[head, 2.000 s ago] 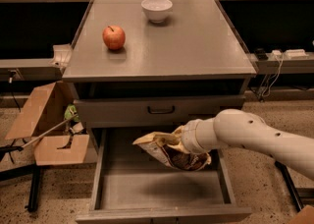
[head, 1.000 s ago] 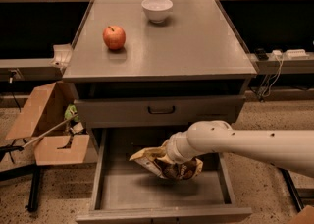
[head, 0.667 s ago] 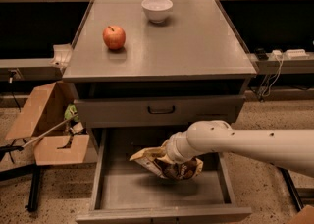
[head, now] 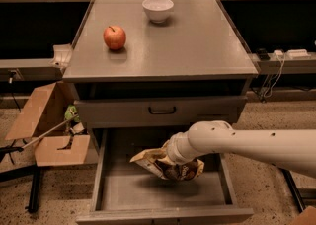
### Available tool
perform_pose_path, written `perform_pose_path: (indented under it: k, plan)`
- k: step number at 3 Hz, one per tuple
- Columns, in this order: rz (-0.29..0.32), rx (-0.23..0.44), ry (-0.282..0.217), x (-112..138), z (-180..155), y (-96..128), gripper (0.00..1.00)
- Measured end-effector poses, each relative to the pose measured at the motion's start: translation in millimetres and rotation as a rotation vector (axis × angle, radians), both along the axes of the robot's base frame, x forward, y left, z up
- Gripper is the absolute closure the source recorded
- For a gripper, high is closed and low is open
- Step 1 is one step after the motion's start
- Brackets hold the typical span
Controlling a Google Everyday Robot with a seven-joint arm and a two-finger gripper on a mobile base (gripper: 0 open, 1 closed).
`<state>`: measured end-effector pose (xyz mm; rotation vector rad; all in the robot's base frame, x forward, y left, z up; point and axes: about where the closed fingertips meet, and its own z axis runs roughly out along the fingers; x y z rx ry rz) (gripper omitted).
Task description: Place brown chip bag into middle drawer
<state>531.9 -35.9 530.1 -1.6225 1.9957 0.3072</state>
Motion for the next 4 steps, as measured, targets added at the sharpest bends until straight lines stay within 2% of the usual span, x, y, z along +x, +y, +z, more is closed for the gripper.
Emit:
perform_pose_path:
  k: [1, 2, 3, 4]
  plan:
    - [0.000, 0.000, 0.000, 0, 0, 0, 0.21]
    - [0.000, 0.000, 0.000, 0, 0, 0, 0.00]
    - [0.012, 0.008, 0.001, -5, 3, -3, 0.00]
    - [0.052, 0.010, -0.005, -18, 23, -14, 0.00]
